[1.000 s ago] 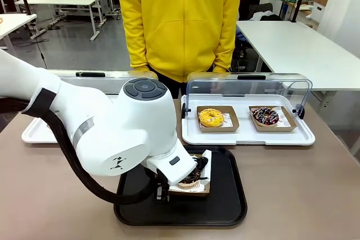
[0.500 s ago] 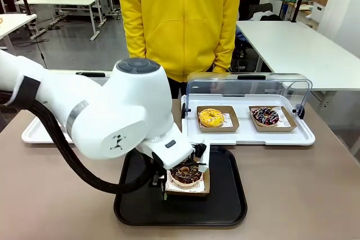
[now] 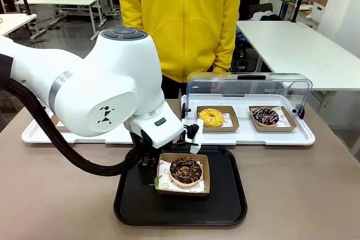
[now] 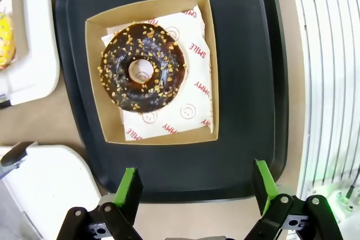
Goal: Move the second donut from the left to the tray.
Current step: Pick up the Paper togo box containing the Donut indicated by the person and place it on the Handle tray.
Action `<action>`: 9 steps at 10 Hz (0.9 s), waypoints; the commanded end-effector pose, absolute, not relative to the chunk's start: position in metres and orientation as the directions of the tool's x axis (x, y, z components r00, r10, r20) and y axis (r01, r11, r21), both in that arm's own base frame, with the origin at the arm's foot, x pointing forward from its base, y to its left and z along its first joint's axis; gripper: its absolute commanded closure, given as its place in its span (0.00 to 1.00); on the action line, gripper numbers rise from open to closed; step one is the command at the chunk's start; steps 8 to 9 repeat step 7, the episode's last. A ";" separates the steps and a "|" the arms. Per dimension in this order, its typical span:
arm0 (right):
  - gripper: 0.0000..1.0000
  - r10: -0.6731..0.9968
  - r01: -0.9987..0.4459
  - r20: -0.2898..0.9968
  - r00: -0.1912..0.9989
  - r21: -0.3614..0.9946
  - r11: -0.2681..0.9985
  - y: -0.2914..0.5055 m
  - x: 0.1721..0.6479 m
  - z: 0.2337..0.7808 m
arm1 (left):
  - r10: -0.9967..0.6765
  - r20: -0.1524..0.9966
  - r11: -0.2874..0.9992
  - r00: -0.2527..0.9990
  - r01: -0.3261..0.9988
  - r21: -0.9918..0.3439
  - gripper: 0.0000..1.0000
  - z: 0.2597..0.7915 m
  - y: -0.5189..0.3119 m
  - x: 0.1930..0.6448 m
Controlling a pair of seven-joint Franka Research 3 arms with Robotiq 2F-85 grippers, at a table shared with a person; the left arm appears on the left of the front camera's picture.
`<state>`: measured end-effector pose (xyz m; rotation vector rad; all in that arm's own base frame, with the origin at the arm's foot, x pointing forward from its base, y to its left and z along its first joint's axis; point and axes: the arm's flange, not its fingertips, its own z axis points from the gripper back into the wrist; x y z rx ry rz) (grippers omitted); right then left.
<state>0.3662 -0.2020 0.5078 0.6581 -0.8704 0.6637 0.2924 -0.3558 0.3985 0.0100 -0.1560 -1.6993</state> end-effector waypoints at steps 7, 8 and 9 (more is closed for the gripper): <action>0.00 0.237 -0.758 0.863 0.446 0.224 0.612 -0.202 0.369 0.508 | -0.987 0.088 -0.122 -0.132 0.986 0.113 0.00 0.395 -0.358 0.290; 0.00 0.237 -0.758 0.863 0.446 0.224 0.612 -0.202 0.369 0.508 | -0.987 0.088 -0.122 -0.132 0.986 0.113 0.00 0.395 -0.358 0.290; 0.00 0.237 -0.758 0.863 0.446 0.224 0.612 -0.202 0.369 0.508 | -0.987 0.088 -0.122 -0.132 0.986 0.113 0.00 0.395 -0.358 0.290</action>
